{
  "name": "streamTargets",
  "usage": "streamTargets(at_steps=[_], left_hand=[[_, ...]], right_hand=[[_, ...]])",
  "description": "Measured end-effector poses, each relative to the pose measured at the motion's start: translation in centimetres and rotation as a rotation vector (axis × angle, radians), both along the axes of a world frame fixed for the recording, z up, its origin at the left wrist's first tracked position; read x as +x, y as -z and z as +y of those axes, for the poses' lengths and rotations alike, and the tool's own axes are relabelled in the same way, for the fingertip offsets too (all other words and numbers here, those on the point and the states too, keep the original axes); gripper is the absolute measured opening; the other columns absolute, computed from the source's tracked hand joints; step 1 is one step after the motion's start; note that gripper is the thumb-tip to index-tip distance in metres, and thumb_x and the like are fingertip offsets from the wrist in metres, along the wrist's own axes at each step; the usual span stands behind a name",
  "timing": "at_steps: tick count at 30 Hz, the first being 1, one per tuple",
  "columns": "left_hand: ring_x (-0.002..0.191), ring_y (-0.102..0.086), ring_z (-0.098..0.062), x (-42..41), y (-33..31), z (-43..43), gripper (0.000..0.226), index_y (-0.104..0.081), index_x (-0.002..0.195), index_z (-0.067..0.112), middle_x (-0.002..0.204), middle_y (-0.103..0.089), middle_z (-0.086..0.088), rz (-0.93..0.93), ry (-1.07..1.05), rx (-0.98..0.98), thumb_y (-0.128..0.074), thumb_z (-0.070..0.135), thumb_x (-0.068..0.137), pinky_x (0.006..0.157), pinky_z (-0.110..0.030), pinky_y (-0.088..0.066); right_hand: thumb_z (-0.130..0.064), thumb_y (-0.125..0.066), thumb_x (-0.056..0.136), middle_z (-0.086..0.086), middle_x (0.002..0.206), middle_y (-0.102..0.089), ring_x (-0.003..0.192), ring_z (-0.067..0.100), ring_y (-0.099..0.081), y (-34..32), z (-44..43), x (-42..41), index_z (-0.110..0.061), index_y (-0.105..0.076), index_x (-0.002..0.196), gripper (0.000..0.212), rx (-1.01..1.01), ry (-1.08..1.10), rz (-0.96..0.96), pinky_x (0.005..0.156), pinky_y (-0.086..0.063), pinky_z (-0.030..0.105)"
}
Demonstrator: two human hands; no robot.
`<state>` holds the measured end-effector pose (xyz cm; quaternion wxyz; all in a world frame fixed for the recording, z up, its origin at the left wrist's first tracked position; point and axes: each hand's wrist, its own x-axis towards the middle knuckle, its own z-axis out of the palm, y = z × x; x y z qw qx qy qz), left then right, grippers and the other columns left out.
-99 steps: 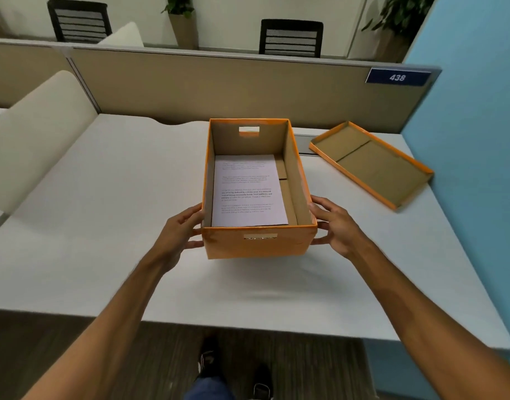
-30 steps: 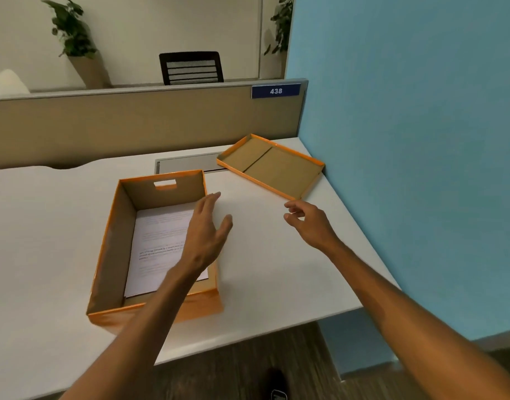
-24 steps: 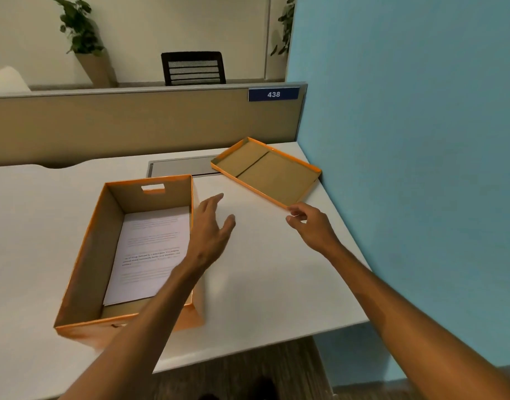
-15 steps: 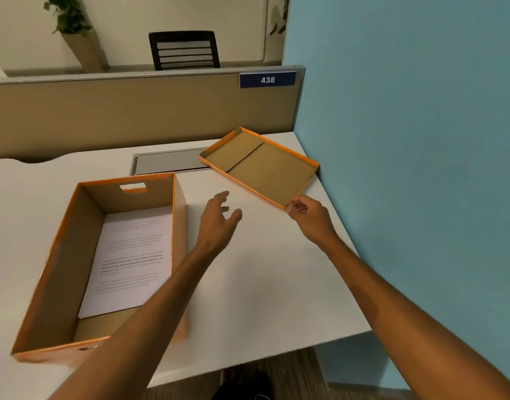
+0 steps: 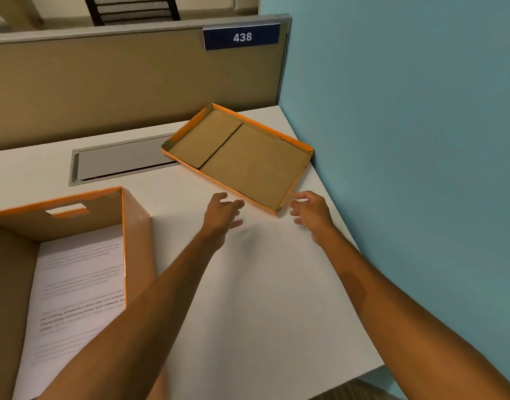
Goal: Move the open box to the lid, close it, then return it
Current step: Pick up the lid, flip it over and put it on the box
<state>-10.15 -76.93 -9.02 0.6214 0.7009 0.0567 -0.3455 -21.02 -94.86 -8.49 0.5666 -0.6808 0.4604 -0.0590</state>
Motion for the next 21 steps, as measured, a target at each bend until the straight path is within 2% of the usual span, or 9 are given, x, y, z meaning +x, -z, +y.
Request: streamTargets(at_steps=[2, 6, 10, 14, 17, 21], left_hand=[[0.114, -0.059, -0.035, 1.2, 1.1, -0.8, 0.055, -0.040, 0.139, 0.007, 0.127, -0.056, -0.022, 0.095, -0.032, -0.023, -0.065, 0.009, 0.089, 0.092, -0.049, -0.056], [0.105, -0.065, -0.035, 2.9, 3.0, -2.4, 0.048, -0.046, 0.133, -0.002, 0.116, -0.060, -0.020, 0.197, -0.100, -0.051, -0.065, 0.009, 0.090, 0.087, -0.050, -0.058], [0.093, -0.067, -0.035, 3.9, 4.0, -3.3, 0.039, -0.051, 0.126, -0.008, 0.104, -0.061, -0.021, 0.250, -0.165, -0.096, -0.063, 0.007, 0.091, 0.084, -0.050, -0.059], [0.085, -0.071, -0.032, 4.5, 4.4, -3.4, 0.030, -0.058, 0.119, -0.010, 0.098, -0.067, -0.021, 0.276, -0.153, -0.159, -0.060, 0.002, 0.091, 0.082, -0.047, -0.061], [0.087, -0.075, -0.032, 4.8, 4.2, -3.3, 0.019, -0.065, 0.108, -0.004, 0.099, -0.074, -0.019, 0.294, -0.126, -0.230, -0.060, 0.005, 0.092, 0.088, -0.047, -0.059], [0.098, -0.074, -0.034, 4.7, 3.4, -3.0, 0.022, -0.063, 0.111, -0.001, 0.103, -0.076, -0.017, 0.327, -0.141, -0.373, -0.062, 0.005, 0.090, 0.085, -0.045, -0.060]], right_hand=[[-0.009, -0.063, 0.087, 0.015, 0.090, -0.068, 0.076, 0.024, -0.064, 1.1, -0.6, 1.0, -0.009, -0.065, 0.108, 0.021, 0.105, 0.042, -0.016, 0.071, -0.056, 0.039], [-0.008, -0.066, 0.089, 0.021, 0.094, -0.071, 0.080, 0.030, -0.071, 2.4, -1.5, 3.0, -0.004, -0.062, 0.112, 0.023, 0.240, 0.111, -0.044, 0.072, -0.061, 0.040], [0.000, -0.070, 0.085, 0.028, 0.098, -0.070, 0.081, 0.038, -0.072, 2.7, -1.7, 4.4, 0.003, -0.061, 0.108, 0.025, 0.263, 0.193, -0.037, 0.069, -0.062, 0.048], [0.009, -0.068, 0.082, 0.026, 0.097, -0.071, 0.075, 0.035, -0.073, 2.6, -1.8, 4.8, 0.002, -0.062, 0.106, 0.026, 0.265, 0.242, -0.028, 0.063, -0.062, 0.043], [0.008, -0.070, 0.080, 0.024, 0.093, -0.072, 0.071, 0.032, -0.072, 1.9, -1.9, 4.8, 0.002, -0.062, 0.104, 0.026, 0.273, 0.246, -0.050, 0.057, -0.061, 0.037], [0.005, -0.074, 0.078, 0.021, 0.087, -0.072, 0.065, 0.029, -0.072, 0.3, -1.8, 4.6, -0.001, -0.060, 0.093, 0.022, 0.281, 0.223, -0.103, 0.050, -0.059, 0.032]])
